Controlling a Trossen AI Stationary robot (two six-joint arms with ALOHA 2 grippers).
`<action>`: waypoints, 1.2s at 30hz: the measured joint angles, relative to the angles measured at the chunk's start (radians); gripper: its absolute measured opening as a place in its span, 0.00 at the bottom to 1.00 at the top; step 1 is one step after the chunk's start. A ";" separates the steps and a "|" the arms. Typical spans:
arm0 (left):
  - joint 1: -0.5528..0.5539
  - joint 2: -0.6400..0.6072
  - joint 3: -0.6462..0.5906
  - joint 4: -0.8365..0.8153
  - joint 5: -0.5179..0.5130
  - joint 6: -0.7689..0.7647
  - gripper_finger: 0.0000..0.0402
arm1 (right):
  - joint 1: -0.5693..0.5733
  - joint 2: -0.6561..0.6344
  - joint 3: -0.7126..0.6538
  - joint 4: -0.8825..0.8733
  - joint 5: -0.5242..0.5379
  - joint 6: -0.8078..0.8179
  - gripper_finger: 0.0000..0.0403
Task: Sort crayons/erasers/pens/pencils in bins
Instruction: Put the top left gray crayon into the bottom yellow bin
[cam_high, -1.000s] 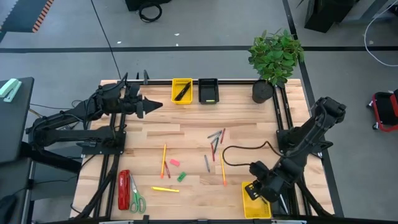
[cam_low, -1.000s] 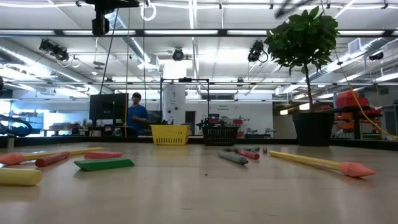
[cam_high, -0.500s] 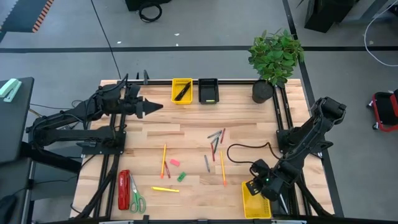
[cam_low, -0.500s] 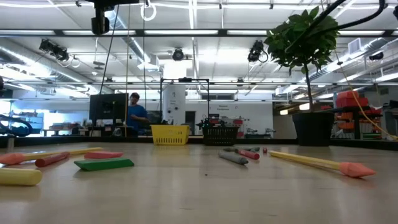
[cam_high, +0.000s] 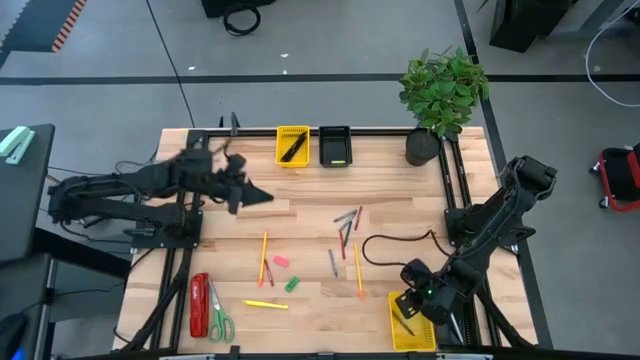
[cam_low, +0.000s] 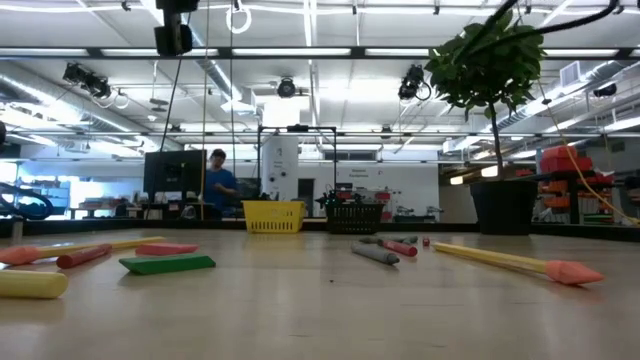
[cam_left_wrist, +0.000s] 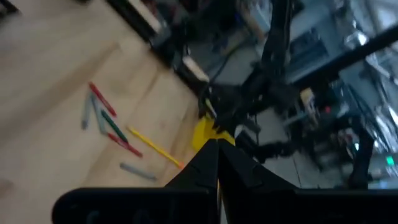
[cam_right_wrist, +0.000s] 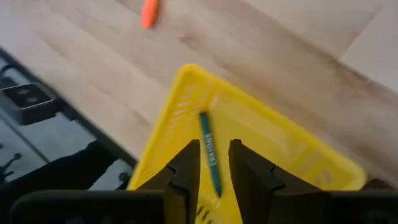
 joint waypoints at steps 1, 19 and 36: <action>-0.016 0.022 0.004 -0.002 0.000 0.006 0.04 | 0.000 0.000 0.010 -0.003 0.000 -0.001 0.23; -0.057 0.591 0.640 -0.393 0.025 0.426 0.07 | -0.016 -0.059 0.348 -0.308 0.149 -0.144 0.23; -0.072 0.893 0.959 -0.438 0.037 0.468 0.10 | -0.005 -0.171 0.415 -0.435 0.302 -0.255 0.23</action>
